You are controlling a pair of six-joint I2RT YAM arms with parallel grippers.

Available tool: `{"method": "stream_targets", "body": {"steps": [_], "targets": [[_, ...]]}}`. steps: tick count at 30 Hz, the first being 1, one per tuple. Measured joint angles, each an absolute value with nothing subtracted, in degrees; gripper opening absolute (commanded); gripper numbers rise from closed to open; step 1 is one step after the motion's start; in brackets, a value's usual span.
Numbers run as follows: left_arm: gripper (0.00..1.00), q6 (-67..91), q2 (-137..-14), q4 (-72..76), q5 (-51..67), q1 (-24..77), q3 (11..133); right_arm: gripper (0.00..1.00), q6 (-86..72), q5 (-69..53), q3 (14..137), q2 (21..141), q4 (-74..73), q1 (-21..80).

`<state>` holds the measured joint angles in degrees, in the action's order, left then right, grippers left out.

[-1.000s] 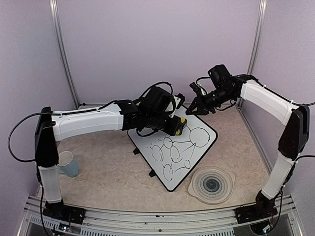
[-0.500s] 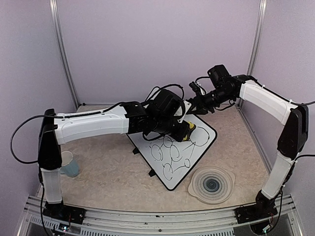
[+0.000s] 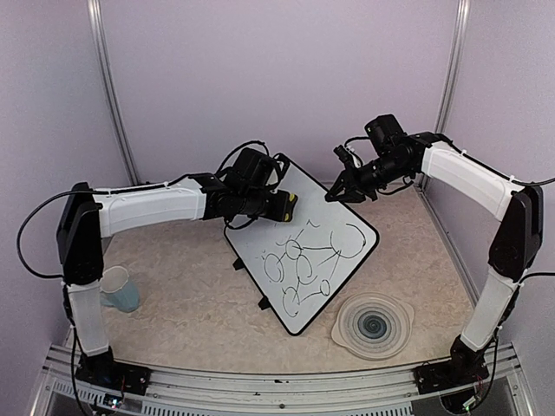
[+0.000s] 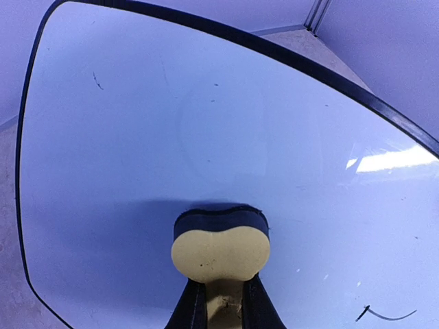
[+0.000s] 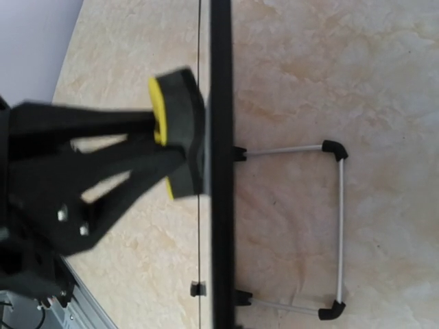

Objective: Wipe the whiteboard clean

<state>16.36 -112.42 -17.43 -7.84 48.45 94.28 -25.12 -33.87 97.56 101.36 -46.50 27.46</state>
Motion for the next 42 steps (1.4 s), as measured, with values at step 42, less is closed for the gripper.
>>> {"method": "stream_targets", "body": {"steps": [42], "targets": [[0.0, 20.3, -105.0, -2.3, -2.8, 57.5, 78.4, 0.0, -24.8, -34.9, 97.2, 101.4, -45.6, 27.5]]}}
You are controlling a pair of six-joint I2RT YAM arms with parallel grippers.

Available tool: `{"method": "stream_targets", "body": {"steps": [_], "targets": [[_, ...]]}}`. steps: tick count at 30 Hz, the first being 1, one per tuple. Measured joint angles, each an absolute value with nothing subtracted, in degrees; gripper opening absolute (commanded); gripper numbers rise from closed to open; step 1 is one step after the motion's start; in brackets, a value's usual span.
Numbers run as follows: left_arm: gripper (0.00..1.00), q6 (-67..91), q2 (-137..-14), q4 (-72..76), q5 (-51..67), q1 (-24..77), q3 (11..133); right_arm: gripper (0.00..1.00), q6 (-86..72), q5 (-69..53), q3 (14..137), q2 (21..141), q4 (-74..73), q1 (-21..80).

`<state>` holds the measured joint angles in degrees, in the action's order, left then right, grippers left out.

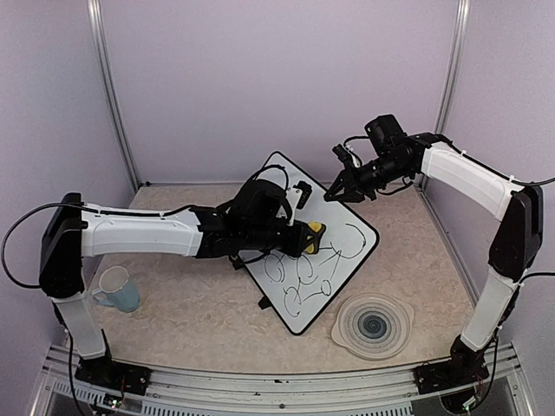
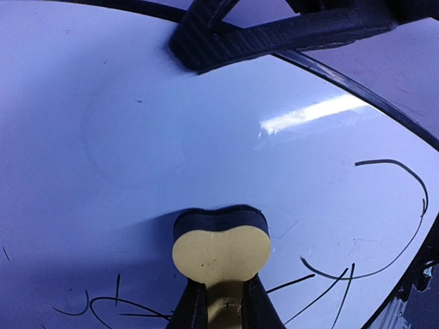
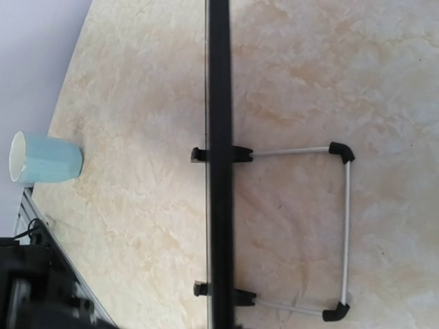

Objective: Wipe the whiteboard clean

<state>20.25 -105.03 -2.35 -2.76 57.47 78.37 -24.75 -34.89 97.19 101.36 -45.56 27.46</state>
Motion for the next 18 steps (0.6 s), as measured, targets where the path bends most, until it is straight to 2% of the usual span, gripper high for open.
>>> {"method": "stream_targets", "body": {"steps": [5, 12, 18], "targets": [[0.0, 23.3, -104.9, -0.4, -0.6, 57.2, 77.0, 0.0, -24.5, -35.2, 96.9, 101.4, -45.2, 27.2], [0.0, 32.5, -102.0, 3.6, -2.8, 49.0, 65.0, 0.0, -24.5, -35.4, 96.8, 101.4, -45.1, 27.0], [0.0, 34.7, -102.3, 4.4, -3.7, 46.9, 63.6, 0.0, -25.1, -35.6, 95.3, 100.6, -43.7, 26.9]]}}
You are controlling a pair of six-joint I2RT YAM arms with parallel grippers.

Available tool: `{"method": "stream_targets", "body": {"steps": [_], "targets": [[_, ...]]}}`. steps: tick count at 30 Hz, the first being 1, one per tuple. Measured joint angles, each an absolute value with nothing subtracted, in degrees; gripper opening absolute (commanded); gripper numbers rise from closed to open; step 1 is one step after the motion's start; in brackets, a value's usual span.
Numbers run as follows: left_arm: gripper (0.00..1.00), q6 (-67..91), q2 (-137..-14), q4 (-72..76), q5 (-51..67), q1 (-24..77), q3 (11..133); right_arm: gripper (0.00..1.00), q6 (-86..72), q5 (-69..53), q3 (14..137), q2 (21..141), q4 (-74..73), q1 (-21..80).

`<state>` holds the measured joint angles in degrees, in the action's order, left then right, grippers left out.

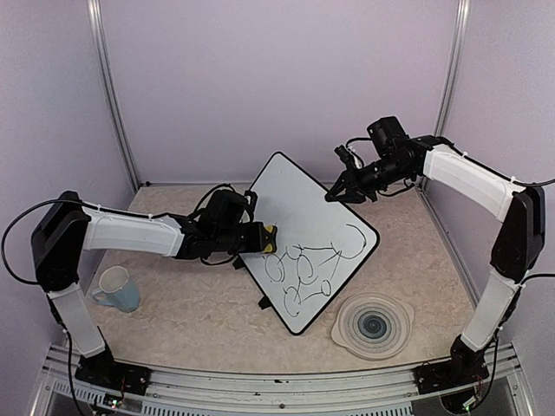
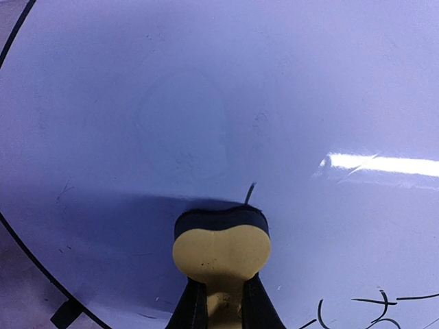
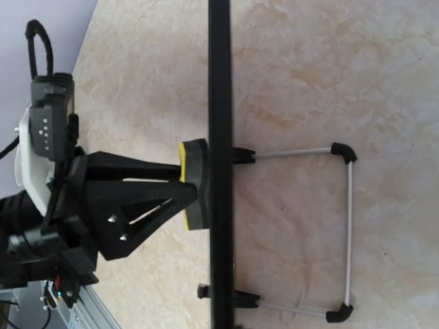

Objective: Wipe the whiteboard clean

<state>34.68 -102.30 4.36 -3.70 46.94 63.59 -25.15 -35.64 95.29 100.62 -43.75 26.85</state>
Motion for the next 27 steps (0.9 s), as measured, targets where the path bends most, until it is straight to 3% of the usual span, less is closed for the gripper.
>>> {"method": "stream_targets", "body": {"steps": [6, 14, 27], "targets": [[0.0, 31.1, -103.8, 4.0, -4.4, 49.8, 67.3, 0.0, -25.4, -35.1, 94.1, 99.5, -43.3, 26.4], [0.0, 22.3, -110.6, -3.8, -5.1, 63.8, 90.3, 0.0, -26.2, -34.9, 94.0, 99.2, -43.2, 26.2], [0.0, 12.1, -117.1, -28.8, -20.4, 70.0, 109.2, 0.0, -28.7, -33.7, 94.0, 99.2, -43.4, 26.5]]}}
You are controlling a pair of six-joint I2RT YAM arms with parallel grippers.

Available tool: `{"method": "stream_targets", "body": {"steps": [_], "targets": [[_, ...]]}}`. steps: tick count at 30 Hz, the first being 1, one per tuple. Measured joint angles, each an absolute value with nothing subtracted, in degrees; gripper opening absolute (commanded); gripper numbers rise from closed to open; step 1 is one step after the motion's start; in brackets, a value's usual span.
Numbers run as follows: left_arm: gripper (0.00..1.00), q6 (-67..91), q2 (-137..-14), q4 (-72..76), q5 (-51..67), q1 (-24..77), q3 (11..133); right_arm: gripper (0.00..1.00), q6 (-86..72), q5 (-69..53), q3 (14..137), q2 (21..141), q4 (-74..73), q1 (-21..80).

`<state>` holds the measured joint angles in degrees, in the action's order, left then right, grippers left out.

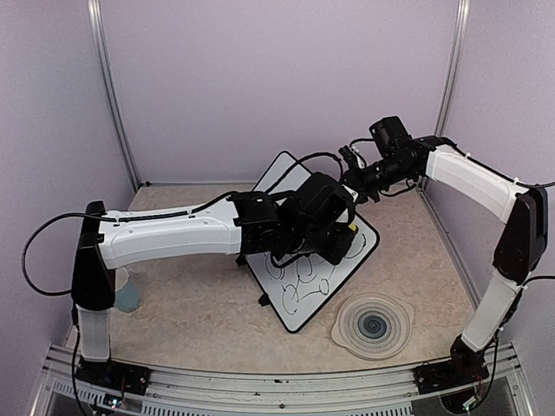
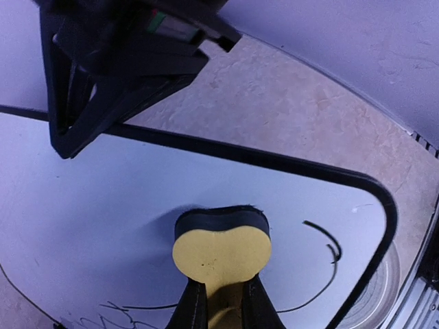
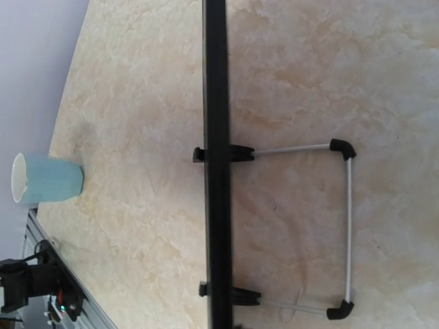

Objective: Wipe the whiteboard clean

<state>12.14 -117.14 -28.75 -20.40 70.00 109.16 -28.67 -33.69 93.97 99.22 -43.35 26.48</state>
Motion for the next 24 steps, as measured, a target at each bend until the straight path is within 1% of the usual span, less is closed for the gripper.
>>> {"method": "stream_targets", "body": {"steps": [4, 9, 13, 20, 24], "targets": [[0.0, 11.9, -117.3, -35.9, -22.4, 67.8, 112.0, 0.0, -30.5, -33.7, 94.0, 99.2, -42.9, 26.8], [0.0, 9.3, -118.6, -38.6, -22.4, 64.4, 115.0, 0.0, -31.6, -33.8, 94.0, 99.2, -42.5, 26.9], [0.0, 5.3, -119.3, -38.6, -21.7, 66.8, 115.8, 0.0, -31.4, -33.6, 94.0, 99.2, -42.7, 26.8], [0.0, 0.0, -119.3, -36.9, -15.6, 72.4, 116.4, 0.0, -30.5, -33.6, 94.0, 99.2, -42.9, 26.8], [0.0, -0.4, -119.3, -36.6, -14.7, 72.8, 116.4, 0.0, -30.3, -33.8, 93.9, 99.2, -43.0, 26.8]]}}
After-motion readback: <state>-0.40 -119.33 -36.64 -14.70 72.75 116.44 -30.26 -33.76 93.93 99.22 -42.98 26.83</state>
